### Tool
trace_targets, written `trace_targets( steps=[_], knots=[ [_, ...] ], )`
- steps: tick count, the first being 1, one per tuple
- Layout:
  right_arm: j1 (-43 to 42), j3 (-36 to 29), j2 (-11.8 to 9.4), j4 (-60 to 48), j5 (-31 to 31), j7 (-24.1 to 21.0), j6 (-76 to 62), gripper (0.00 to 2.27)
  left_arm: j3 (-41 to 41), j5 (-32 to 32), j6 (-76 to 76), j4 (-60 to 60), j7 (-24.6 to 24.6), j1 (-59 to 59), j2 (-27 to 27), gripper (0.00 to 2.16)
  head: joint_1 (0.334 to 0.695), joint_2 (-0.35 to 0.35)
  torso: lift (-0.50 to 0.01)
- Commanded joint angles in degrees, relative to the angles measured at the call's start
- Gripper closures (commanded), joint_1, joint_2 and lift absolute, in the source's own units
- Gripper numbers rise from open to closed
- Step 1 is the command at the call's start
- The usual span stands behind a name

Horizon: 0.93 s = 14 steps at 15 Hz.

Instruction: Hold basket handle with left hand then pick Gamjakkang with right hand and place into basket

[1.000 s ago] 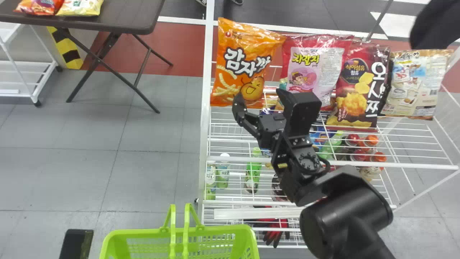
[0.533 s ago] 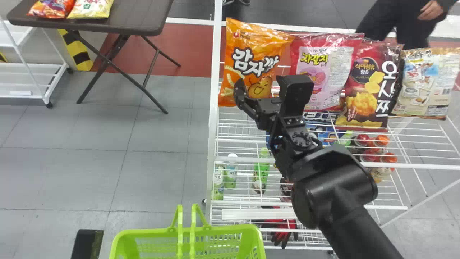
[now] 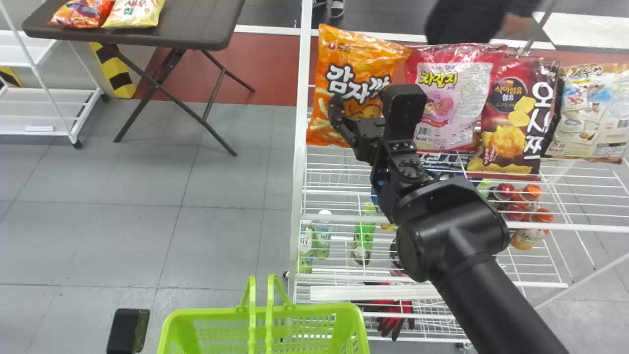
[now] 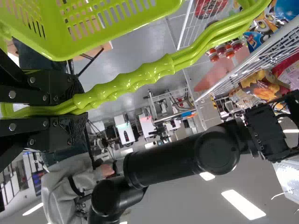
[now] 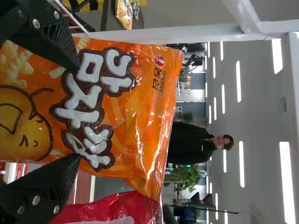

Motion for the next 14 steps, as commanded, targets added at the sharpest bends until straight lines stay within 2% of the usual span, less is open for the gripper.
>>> trace_targets(
  steps=[1, 2, 3, 5, 6, 9, 14],
  knots=[
    [-0.7, -0.2, 0.1, 1.5, -0.2, 1.8, -1.3, 1.07, 0.0, 0.0, -0.2, 0.6, -0.1, -0.4, 0.0, 2.15, 0.695, -0.069, -0.020],
    [-0.8, -0.2, 0.1, 1.6, -0.2, 2.3, -1.3, 1.54, 0.0, 0.0, -0.2, 0.8, -0.1, -0.6, 0.0, 2.15, 0.695, -0.066, -0.020],
    [-0.6, -0.1, 0.1, 1.3, -0.2, 2.3, -1.1, 1.89, 0.0, 0.0, -0.2, 0.9, -0.1, -0.7, 0.0, 2.15, 0.695, -0.063, -0.020],
    [1.0, 0.1, 0.0, -1.0, -0.5, 2.0, -0.4, 2.17, 0.0, 0.0, -0.2, 0.9, -0.1, -0.7, 0.0, 2.15, 0.695, -0.059, -0.020],
    [1.6, 0.3, -0.2, -1.7, -0.3, 1.7, -0.2, 2.24, 0.1, 0.0, -0.2, 1.0, -0.1, -0.7, 0.0, 2.15, 0.695, -0.058, -0.020],
    [5.0, 0.5, -1.6, -7.7, -0.3, 1.3, 1.0, 2.24, -0.1, -0.1, -0.2, 1.0, 0.0, -0.7, -0.3, 2.15, 0.695, -0.050, -0.020],
    [13.1, -1.1, -6.9, -22.7, -1.9, 0.4, 6.5, 2.24, -0.8, -0.4, -1.1, 0.5, 0.4, -0.4, -0.4, 2.15, 0.695, -0.064, -0.020]
  ],
)
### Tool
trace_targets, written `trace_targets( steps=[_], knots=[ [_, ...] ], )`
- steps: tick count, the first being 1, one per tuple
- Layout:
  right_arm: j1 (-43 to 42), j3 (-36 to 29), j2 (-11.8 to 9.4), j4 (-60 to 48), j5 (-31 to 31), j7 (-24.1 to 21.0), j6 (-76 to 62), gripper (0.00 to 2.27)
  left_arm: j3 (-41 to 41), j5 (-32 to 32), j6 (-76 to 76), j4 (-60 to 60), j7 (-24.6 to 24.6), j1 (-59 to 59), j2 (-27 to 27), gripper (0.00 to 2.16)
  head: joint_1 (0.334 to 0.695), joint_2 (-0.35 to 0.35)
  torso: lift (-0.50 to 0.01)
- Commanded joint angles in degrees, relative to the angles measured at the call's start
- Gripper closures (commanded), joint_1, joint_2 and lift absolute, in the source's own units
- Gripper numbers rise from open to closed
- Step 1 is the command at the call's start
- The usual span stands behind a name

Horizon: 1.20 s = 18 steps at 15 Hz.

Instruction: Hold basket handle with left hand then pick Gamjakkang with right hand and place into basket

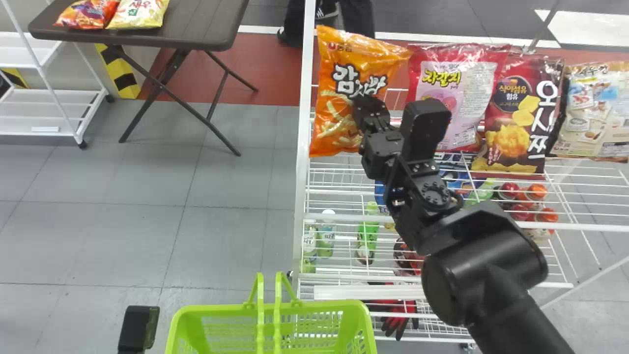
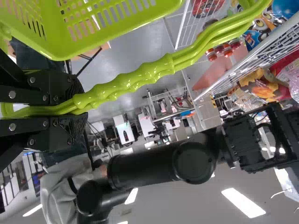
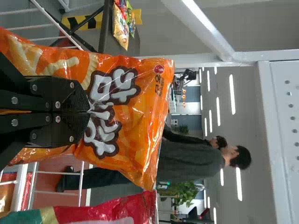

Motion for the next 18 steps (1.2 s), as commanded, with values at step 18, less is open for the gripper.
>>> trace_targets(
  steps=[18],
  knots=[
    [30.8, -42.8, -11.2, -61.6, -29.8, 9.9, 83.6, 2.25, -2.4, -0.5, -1.6, -1.9, -0.2, 0.3, 0.1, 2.15, 0.695, -0.350, -0.020]
  ],
)
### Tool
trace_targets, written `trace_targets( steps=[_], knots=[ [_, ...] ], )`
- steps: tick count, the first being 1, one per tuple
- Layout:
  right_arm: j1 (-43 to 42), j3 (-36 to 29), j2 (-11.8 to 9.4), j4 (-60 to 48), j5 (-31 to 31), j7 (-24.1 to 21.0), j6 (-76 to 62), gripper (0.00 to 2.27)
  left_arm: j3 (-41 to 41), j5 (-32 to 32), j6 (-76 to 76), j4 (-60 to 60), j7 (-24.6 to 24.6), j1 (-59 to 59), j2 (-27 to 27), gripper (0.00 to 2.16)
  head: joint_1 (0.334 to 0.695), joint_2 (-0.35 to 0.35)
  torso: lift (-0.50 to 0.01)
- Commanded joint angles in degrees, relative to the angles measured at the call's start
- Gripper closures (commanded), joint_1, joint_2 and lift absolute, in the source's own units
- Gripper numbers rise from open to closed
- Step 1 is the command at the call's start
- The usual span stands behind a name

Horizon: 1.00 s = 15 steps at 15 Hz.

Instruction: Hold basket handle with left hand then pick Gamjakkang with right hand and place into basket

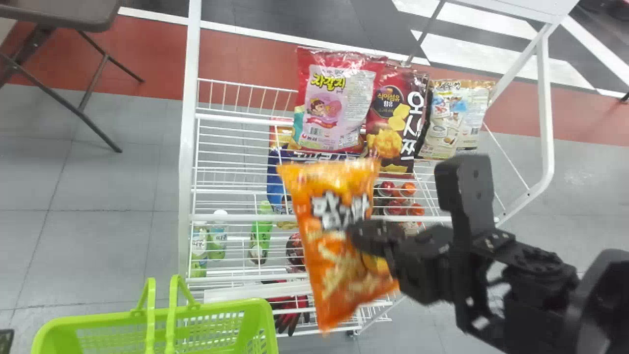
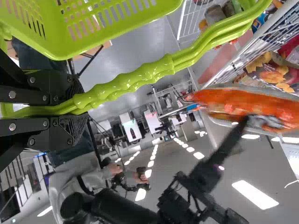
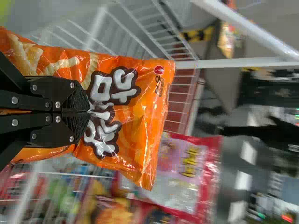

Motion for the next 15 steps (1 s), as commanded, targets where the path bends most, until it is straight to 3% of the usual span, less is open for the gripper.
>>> trace_targets(
  steps=[1, 4, 6, 10, 15],
  knots=[
    [0.1, -5.6, 4.9, -1.3, -4.9, 4.2, 9.7, 2.25, 0.0, 0.0, -0.7, -0.2, 0.0, 0.3, -0.2, 2.15, 0.695, -0.350, -0.020],
    [0.9, -5.0, 7.9, -1.8, -4.6, 7.9, 9.7, 2.25, -0.1, -0.1, -1.1, -0.5, 0.1, 0.7, -0.4, 2.15, 0.695, -0.350, -0.020],
    [1.0, 0.8, 9.3, -0.4, 0.3, 9.3, 9.7, 2.25, -0.4, -0.2, -1.6, -0.8, 0.2, 0.9, -0.5, 2.15, 0.695, -0.350, -0.020],
    [0.8, 12.0, 9.5, 4.0, 7.0, 9.6, 9.7, 2.25, -0.3, -0.3, -2.3, -1.8, 0.1, 1.8, -0.5, 2.15, 0.695, -0.350, -0.020],
    [-1.6, 19.4, 10.8, 9.0, 8.8, 9.3, 9.7, 2.25, -0.8, -0.4, -2.3, -2.1, 0.0, 2.0, -0.5, 2.15, 0.695, -0.291, -0.020]
  ],
)
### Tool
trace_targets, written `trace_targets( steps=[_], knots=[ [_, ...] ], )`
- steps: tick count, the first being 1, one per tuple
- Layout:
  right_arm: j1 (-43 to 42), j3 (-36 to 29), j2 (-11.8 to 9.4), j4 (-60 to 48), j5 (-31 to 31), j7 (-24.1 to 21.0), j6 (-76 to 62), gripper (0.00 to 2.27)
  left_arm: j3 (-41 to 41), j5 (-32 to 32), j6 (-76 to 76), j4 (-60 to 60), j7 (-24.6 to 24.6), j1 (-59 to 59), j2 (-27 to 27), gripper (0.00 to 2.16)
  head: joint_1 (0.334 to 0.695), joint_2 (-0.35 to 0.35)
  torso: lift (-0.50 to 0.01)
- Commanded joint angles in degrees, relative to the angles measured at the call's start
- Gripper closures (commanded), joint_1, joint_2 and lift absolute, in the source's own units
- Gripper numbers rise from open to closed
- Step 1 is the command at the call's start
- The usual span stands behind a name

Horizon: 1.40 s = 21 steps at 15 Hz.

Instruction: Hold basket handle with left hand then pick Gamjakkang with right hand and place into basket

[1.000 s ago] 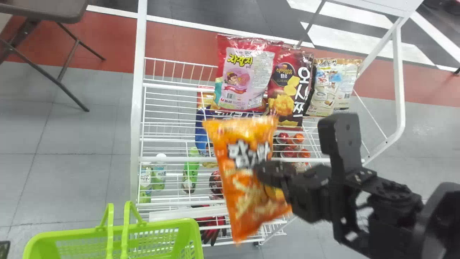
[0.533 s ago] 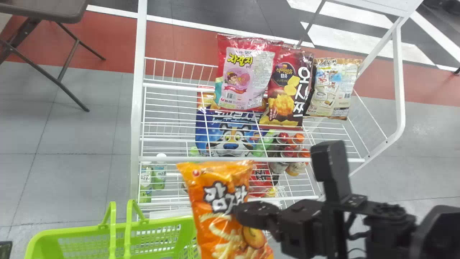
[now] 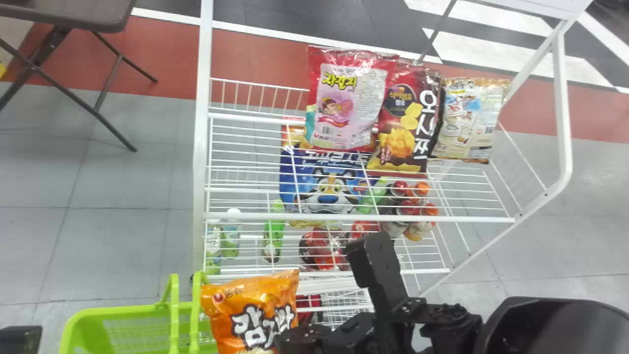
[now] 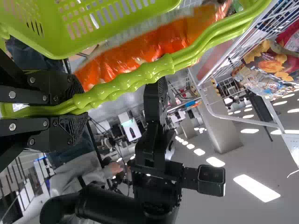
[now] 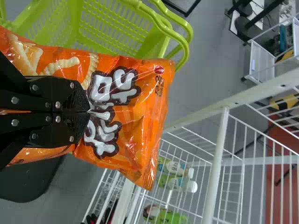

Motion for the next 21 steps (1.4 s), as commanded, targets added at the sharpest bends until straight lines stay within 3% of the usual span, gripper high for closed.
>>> trace_targets(
  steps=[1, 12, 13, 14, 15, 21],
  knots=[
    [-2.1, 3.3, 0.6, 3.0, 0.2, 0.0, 0.1, 2.25, 0.0, -0.1, 0.0, 0.1, -0.1, 0.2, 0.0, 2.15, 0.695, -0.258, -0.020],
    [-13.0, 17.4, 3.3, 21.6, 2.1, -1.8, 0.1, 2.19, 0.2, 0.1, -0.4, 0.3, -0.5, -0.1, 0.3, 2.15, 0.695, -0.002, -0.020],
    [-13.4, 18.3, 3.6, 21.9, 4.6, -2.1, 0.1, 1.69, 0.3, 0.2, -0.4, 0.5, -0.6, -0.2, 0.3, 2.15, 0.695, 0.006, -0.020],
    [-13.8, 18.9, 3.5, 21.8, 6.2, -2.9, 0.1, 0.52, 0.6, 0.2, -0.4, 0.7, -0.8, -0.3, 0.4, 2.15, 0.695, 0.009, -0.020],
    [-14.5, 18.4, 3.5, 22.0, 6.0, -3.0, 0.1, 0.00, 0.7, 0.4, -0.4, 0.7, -0.8, -0.3, 0.4, 2.15, 0.695, 0.006, -0.020],
    [-9.6, 11.8, 2.5, 11.1, 9.0, -2.9, 0.1, 0.07, 0.8, 0.7, -0.4, 0.5, -0.8, -0.5, 0.4, 2.15, 0.695, -0.056, -0.020]
  ],
)
